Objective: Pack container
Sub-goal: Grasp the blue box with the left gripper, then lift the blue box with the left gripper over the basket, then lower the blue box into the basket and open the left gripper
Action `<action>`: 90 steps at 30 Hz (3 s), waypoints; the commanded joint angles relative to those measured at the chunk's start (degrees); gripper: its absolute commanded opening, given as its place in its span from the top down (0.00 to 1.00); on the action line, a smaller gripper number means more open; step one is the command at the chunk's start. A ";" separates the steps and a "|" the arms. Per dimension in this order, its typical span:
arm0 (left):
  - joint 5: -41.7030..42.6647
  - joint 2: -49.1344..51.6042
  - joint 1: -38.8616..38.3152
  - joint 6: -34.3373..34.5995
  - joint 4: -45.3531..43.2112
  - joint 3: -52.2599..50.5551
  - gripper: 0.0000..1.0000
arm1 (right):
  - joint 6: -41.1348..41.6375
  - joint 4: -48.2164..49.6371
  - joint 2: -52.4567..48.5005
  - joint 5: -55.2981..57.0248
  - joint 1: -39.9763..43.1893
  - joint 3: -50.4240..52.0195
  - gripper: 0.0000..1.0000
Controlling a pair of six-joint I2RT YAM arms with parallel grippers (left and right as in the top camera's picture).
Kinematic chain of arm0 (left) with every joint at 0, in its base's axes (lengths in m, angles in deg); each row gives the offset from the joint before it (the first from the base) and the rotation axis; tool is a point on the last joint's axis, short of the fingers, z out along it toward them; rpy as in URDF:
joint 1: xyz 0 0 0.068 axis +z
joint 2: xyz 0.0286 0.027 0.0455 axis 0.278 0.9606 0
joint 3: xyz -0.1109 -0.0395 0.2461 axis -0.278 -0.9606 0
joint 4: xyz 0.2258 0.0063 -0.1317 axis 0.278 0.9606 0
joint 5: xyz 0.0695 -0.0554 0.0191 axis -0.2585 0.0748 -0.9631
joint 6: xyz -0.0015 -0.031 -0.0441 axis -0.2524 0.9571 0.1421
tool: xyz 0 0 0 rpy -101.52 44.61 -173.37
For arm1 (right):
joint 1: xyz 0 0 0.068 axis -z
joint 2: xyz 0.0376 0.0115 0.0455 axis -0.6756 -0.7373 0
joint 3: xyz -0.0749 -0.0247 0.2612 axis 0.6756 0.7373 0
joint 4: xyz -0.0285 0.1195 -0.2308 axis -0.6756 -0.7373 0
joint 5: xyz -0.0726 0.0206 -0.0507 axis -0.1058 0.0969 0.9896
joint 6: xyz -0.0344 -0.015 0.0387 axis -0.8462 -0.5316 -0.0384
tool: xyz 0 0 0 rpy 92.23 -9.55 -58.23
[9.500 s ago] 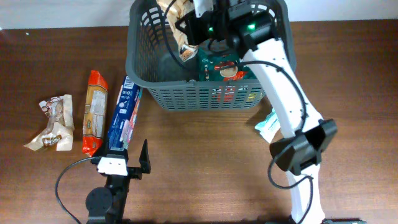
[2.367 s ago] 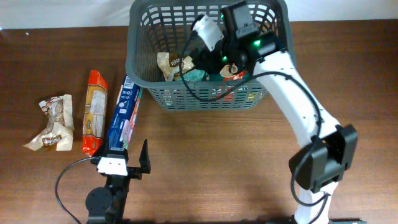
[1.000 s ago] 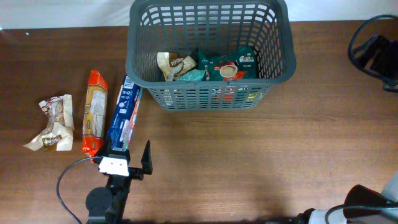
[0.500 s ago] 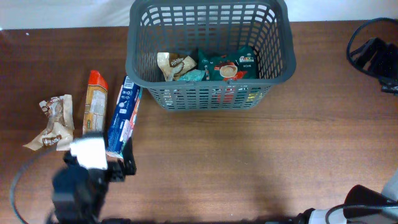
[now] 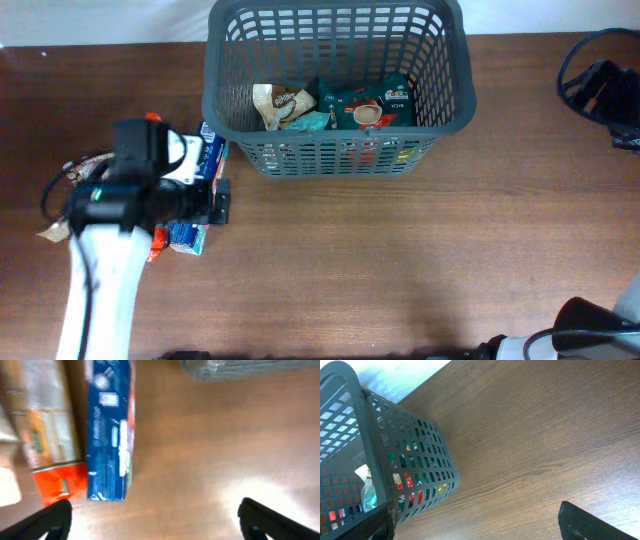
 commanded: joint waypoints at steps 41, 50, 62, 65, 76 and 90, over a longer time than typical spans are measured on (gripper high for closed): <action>-4.57 32.98 6.75 -2.91 -2.67 26.47 0.98 | -0.15 0.02 0.52 -0.28 0.28 0.20 0.01; -4.11 30.47 6.23 -7.43 -0.70 54.49 0.98 | -0.15 0.02 0.52 -0.28 0.28 0.20 0.01; -0.74 28.74 -14.97 -63.49 -1.11 62.49 0.98 | -0.15 0.02 0.52 -0.28 0.28 0.20 0.01; -1.70 30.77 -20.87 -69.18 -3.72 61.99 0.98 | -0.15 0.02 0.52 -0.28 0.28 0.20 0.01; -6.23 48.83 -22.05 -67.93 -11.65 61.99 0.98 | -0.15 0.02 0.52 -0.28 0.28 0.20 0.01; -16.02 53.00 -21.81 -50.73 -18.45 62.05 0.29 | -0.15 0.02 0.52 -0.28 0.28 0.20 0.01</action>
